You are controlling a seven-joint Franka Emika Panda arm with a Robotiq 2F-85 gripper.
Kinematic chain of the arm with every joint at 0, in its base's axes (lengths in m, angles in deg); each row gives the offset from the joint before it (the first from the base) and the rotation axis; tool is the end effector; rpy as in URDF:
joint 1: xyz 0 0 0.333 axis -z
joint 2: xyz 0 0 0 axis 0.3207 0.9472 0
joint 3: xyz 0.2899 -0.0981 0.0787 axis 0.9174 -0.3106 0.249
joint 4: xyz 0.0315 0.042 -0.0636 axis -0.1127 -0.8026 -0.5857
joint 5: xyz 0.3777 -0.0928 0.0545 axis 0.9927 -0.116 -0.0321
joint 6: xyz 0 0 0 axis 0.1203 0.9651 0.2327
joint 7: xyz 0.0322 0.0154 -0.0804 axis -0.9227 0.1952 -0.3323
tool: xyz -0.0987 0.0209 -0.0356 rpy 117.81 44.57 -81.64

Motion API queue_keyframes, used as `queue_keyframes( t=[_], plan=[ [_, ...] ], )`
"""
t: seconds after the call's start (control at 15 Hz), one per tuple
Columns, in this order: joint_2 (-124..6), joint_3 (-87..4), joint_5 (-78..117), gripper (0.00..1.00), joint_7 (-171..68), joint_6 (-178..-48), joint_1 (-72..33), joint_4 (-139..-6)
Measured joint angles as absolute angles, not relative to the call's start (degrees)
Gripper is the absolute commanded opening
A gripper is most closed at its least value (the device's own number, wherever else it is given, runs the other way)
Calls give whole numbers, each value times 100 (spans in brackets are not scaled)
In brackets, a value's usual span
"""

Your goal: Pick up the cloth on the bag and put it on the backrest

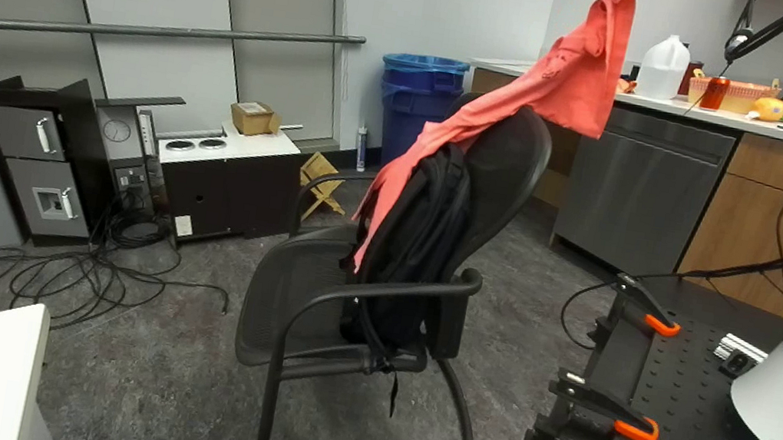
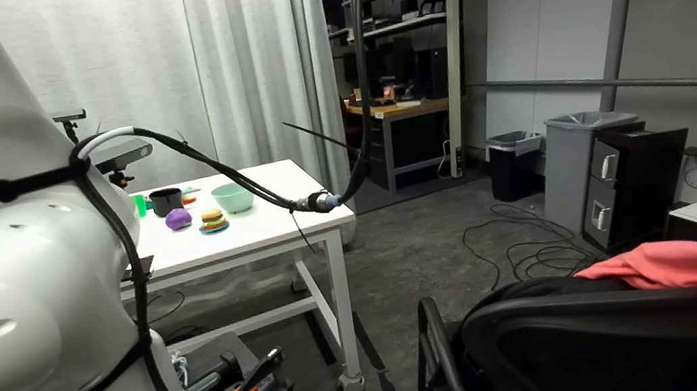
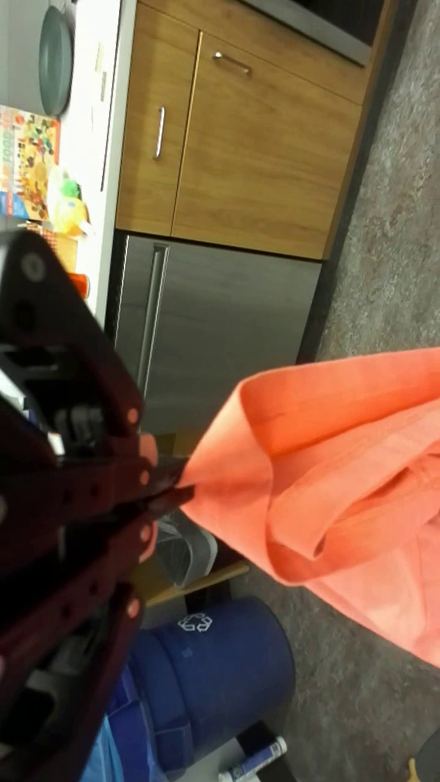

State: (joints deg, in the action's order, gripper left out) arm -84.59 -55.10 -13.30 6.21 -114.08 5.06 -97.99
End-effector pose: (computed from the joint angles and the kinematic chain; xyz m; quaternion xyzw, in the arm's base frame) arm 0.4017 -0.3773 0.5515 0.7016 -0.6352 0.2603 0.1913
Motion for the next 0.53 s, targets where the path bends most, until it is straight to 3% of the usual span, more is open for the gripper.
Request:
queue_keyframes(
  t=[0.53],
  plan=[
    [-8454,-5525,-1591,96,620,-11093,543,-9857]
  ],
)
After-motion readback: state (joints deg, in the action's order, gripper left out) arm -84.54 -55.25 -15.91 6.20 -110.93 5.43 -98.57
